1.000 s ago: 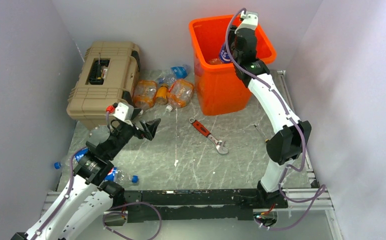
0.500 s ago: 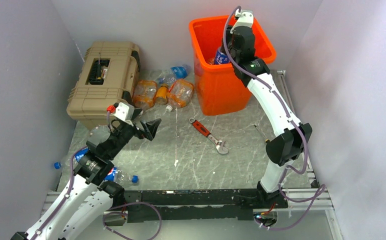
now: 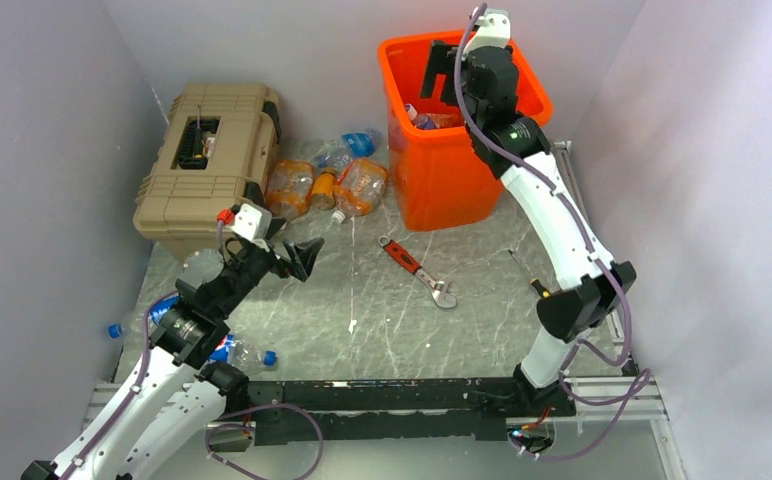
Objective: Put the plastic bottles in the bin
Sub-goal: Place the plastic bottle in the trash bin, then pick up the plastic bottle at the center of the board.
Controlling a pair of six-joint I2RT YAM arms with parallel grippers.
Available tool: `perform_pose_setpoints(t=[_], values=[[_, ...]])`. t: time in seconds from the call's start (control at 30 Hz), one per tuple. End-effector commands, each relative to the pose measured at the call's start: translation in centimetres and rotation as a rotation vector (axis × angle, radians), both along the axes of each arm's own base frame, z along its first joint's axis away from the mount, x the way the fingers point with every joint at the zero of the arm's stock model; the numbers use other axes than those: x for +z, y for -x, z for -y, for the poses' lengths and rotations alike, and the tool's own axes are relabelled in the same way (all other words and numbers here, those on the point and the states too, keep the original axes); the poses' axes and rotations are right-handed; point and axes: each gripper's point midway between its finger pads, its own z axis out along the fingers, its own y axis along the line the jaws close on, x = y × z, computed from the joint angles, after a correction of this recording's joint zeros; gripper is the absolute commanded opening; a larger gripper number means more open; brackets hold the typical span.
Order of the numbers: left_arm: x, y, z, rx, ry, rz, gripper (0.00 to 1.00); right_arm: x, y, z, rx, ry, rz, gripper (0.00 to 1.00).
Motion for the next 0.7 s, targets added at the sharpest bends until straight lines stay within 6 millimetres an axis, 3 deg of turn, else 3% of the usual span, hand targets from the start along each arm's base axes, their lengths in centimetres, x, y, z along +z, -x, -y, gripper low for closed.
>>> perform_pose_setpoints(t=[0.0, 0.07, 0.13, 0.27, 0.37, 0.47, 0.67], values=[[2.1, -0.1, -0.5, 0.029, 0.024, 0.030, 0.99, 11.9, 8.5, -2.2, 0.140, -0.100, 0.263, 0.91], [1.9, -0.3, -0.7, 0.049, 0.024, 0.019, 0.99, 13.9, 12.4, -4.8, 0.239, -0.116, 0.337, 0.89], [1.7, -0.4, -1.0, 0.068, 0.020, 0.012, 0.99, 13.6, 16.2, -6.4, 0.347, -0.160, 0.370, 0.89], [0.9, -0.8, -1.2, 0.088, -0.008, -0.030, 0.99, 9.1, 22.0, -8.4, 0.578, -0.305, 0.393, 0.88], [-0.9, -1.7, -1.5, 0.121, -0.092, -0.105, 0.99, 3.4, 24.5, -9.4, 0.674, -0.323, 0.313, 0.86], [-3.1, -2.4, -0.5, 0.084, -0.189, -0.195, 0.99, -3.3, 25.5, -9.5, 0.684, -0.298, 0.174, 0.84], [-7.0, -3.9, 1.1, 0.034, -0.294, -0.333, 0.99, -15.3, 27.0, -6.4, 0.593, -0.263, -0.018, 0.82]])
